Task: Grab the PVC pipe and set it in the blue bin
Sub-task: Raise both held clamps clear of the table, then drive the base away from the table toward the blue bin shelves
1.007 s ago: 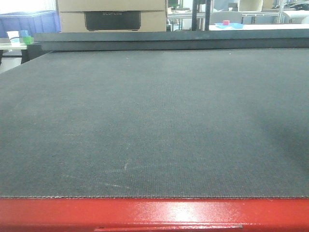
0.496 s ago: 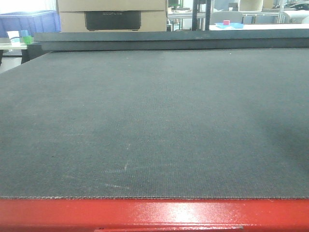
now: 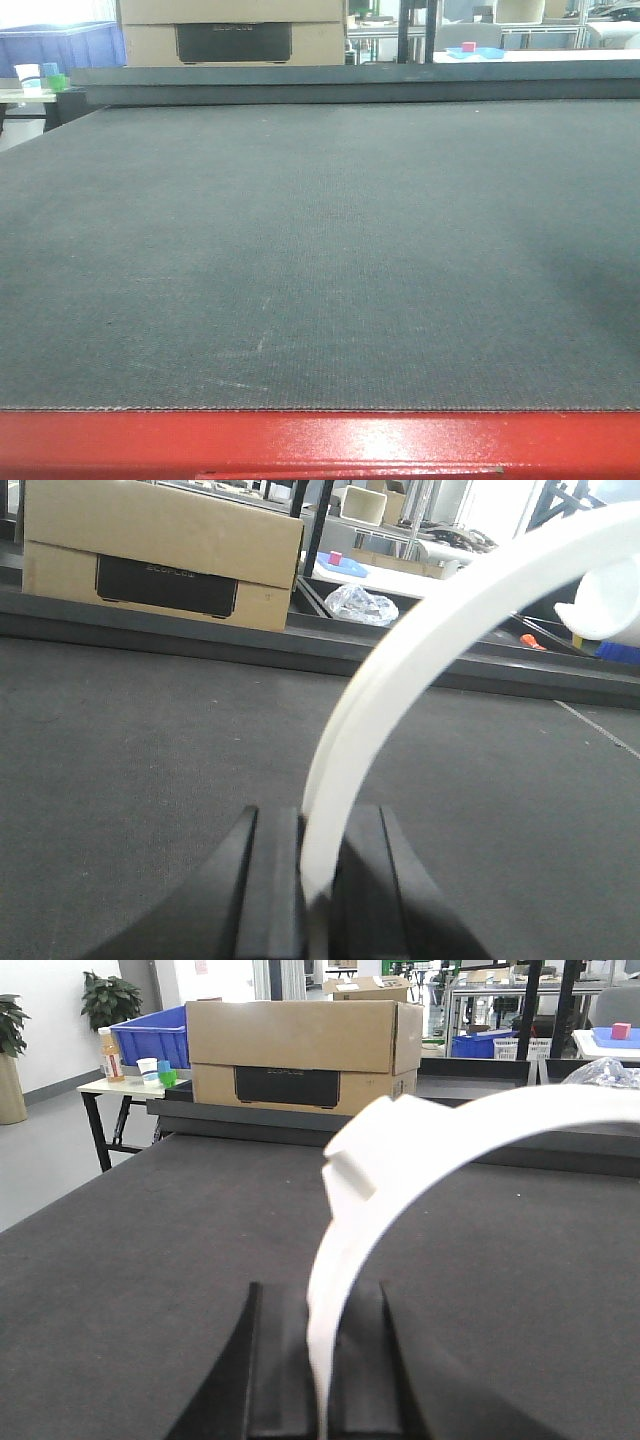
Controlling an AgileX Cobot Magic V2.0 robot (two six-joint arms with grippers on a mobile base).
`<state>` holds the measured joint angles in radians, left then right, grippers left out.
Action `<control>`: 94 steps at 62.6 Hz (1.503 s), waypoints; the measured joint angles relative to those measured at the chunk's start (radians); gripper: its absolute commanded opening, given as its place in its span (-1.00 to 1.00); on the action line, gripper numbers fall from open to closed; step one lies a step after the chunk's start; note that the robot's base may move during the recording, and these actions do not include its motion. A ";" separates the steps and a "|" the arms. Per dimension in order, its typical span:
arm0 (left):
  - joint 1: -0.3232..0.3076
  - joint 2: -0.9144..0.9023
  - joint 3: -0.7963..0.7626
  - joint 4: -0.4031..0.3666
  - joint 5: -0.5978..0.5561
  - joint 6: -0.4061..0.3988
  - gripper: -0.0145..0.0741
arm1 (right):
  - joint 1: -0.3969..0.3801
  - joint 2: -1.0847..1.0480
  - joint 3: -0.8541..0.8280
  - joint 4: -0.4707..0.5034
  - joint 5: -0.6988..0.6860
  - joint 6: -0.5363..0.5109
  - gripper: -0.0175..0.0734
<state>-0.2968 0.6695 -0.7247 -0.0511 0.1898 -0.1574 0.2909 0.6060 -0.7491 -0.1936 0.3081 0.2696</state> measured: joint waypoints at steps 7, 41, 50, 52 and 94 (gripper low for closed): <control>0.000 0.000 0.000 0.000 0.000 0.000 -0.92 | 0.000 0.000 0.000 0.000 0.000 0.000 -0.98; 0.000 0.000 0.000 0.000 0.000 0.000 -0.92 | 0.000 0.000 0.000 0.000 0.000 0.000 -0.98; 0.000 0.000 0.000 0.000 0.000 0.000 -0.92 | 0.000 0.000 0.000 0.000 0.000 0.000 -0.98; 0.000 0.000 0.000 0.000 0.000 0.000 -0.92 | 0.000 0.000 0.000 0.000 0.000 0.000 -0.98; 0.000 -0.004 0.000 0.000 -0.002 0.000 -0.92 | 0.000 0.000 0.000 0.000 0.000 0.000 -0.98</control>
<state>-0.2968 0.6656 -0.7247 -0.0511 0.1882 -0.1574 0.2909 0.6060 -0.7491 -0.1936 0.3081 0.2696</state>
